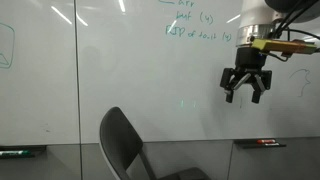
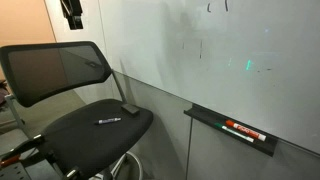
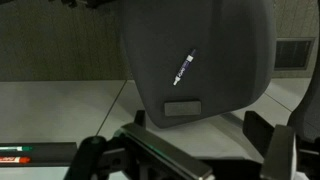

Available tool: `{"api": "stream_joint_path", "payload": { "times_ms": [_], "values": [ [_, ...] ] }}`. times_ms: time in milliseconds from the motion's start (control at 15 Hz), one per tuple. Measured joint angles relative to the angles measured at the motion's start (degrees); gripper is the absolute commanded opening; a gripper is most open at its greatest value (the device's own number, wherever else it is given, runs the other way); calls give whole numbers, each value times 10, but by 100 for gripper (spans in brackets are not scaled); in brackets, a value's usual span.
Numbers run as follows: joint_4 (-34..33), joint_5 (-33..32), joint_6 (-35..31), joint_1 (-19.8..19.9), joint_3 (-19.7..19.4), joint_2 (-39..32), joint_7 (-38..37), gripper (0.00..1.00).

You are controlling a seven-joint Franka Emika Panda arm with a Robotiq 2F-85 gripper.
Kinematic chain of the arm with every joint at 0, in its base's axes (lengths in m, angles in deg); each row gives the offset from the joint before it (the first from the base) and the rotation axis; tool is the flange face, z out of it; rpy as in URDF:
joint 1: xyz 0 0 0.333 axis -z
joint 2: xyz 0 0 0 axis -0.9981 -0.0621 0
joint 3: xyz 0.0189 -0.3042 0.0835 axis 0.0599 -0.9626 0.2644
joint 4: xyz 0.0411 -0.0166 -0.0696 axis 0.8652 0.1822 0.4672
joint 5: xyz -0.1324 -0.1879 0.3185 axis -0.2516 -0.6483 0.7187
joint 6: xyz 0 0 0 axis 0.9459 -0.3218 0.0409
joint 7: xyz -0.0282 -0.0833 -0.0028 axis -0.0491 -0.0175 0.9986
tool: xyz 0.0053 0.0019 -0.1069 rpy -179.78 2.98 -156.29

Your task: Pick up the eraser from the black chair and wipe off the black writings on the board

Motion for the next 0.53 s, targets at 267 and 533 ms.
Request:
{"api": "stream_joint_path", "payload": {
  "times_ms": [267,533],
  "values": [
    [-8,0,0,0,0,2,0,100],
    [-6,0,0,-1,-1,1,0,100]
  ]
}}
